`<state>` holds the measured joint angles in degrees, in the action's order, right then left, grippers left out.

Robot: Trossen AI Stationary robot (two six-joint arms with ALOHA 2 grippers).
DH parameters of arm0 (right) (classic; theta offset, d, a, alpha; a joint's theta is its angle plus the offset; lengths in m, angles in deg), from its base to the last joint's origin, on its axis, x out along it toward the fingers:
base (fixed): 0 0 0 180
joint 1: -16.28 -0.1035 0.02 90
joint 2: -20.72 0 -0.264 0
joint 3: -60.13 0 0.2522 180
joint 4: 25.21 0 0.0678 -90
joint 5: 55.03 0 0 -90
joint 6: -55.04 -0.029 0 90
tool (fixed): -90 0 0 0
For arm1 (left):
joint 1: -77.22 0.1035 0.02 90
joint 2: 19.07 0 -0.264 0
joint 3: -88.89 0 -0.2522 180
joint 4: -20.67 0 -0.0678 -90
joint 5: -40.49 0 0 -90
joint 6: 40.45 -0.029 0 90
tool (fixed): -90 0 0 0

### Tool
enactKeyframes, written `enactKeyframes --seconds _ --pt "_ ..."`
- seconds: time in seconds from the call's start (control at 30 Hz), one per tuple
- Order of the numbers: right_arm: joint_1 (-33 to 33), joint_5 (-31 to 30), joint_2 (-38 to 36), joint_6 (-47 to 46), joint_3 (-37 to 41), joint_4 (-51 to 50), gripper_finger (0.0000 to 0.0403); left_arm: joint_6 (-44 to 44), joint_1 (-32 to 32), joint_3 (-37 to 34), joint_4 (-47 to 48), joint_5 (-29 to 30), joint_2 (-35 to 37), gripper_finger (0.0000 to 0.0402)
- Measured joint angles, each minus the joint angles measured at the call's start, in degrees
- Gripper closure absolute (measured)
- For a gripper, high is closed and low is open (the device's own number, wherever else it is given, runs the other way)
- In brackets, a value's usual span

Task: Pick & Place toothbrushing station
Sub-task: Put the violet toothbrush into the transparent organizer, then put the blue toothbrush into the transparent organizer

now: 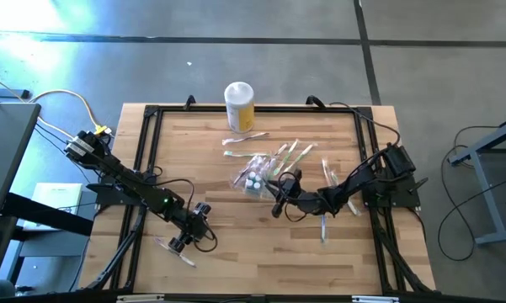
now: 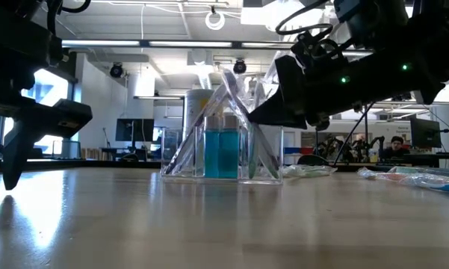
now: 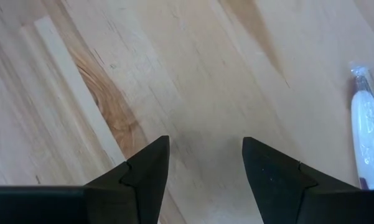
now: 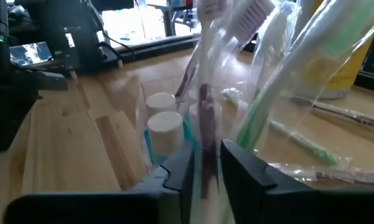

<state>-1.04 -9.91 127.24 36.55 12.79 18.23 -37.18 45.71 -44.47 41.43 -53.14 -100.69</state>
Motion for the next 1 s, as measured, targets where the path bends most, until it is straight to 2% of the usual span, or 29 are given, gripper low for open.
enactKeyframes --seconds 0.27,0.43,0.53,0.6,0.7,0.83,1.0 --pt "-1.4 -0.1 -2.3 1.5 0.0 0.0 0.0236 1.7 0.0 0.0 0.0 -1.6 0.0 0.0204" --pt "-4.9 -2.5 -9.5 7.2 0.0 -1.8 0.0176 1.7 0.0 0.0 0.0 -1.9 0.0 0.0204" --pt "-7.9 -4.6 -15.6 6.7 -0.1 -9.9 0.0162 1.7 0.0 0.0 0.0 -1.9 0.0 0.0204" --pt "-9.7 -3.2 -20.4 1.6 -0.1 -18.6 0.0161 1.7 0.0 0.0 0.0 -1.9 0.0 0.0204" --pt "-11.7 1.8 -27.6 -13.5 -0.1 -35.1 0.0167 1.7 0.0 0.0 0.0 -2.0 0.0 0.0204" --pt "-13.1 14.6 -34.6 -33.6 -0.1 -52.9 0.0182 1.7 0.0 0.0 -0.1 -2.0 0.0 0.0204" --pt "-14.0 30.1 -38.1 -53.0 -0.1 -64.3 0.0206 1.5 0.0 0.0 -1.5 -1.8 0.0 0.0204"
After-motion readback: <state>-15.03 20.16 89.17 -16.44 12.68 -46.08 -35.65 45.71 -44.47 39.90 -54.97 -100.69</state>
